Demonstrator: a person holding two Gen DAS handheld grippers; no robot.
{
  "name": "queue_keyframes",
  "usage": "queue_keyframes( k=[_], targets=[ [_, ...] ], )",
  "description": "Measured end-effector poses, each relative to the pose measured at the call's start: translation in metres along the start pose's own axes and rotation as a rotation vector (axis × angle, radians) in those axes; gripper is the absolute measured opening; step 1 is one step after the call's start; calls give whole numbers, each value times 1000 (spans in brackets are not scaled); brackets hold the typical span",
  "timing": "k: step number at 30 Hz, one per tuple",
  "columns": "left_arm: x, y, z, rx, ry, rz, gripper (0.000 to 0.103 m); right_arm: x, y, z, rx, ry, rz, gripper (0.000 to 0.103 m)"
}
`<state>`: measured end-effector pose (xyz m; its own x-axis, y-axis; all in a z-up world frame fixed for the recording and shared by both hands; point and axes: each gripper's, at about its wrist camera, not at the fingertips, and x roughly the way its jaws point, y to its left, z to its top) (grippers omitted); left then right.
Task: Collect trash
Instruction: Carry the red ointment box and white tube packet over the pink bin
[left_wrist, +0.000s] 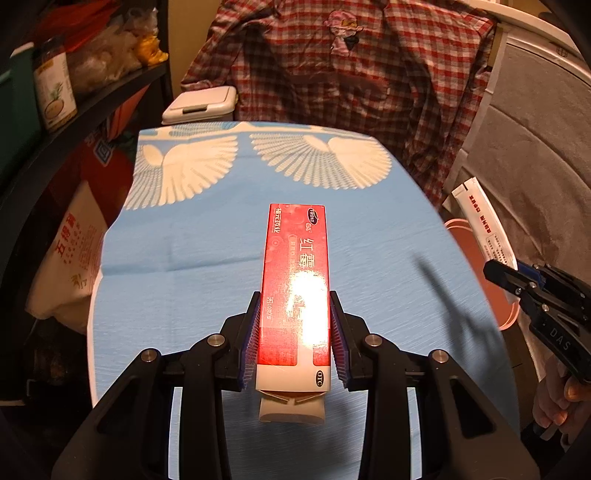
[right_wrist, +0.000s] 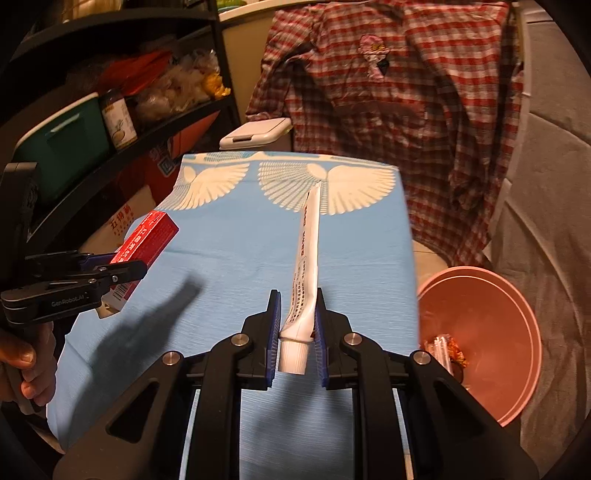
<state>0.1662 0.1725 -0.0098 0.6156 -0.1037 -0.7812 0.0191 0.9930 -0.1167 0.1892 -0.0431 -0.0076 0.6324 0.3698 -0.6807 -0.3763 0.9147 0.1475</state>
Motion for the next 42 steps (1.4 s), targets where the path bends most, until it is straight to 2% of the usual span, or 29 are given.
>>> queue_keyframes(
  k=[21,42],
  targets=[
    [-3,-83,19,38,-56,-68,34,-42,-71,1,75,-67,-109,17],
    [11,-157,34,90,-73,-126,34,-61,-126,-1,141,-68,-174,17]
  ],
)
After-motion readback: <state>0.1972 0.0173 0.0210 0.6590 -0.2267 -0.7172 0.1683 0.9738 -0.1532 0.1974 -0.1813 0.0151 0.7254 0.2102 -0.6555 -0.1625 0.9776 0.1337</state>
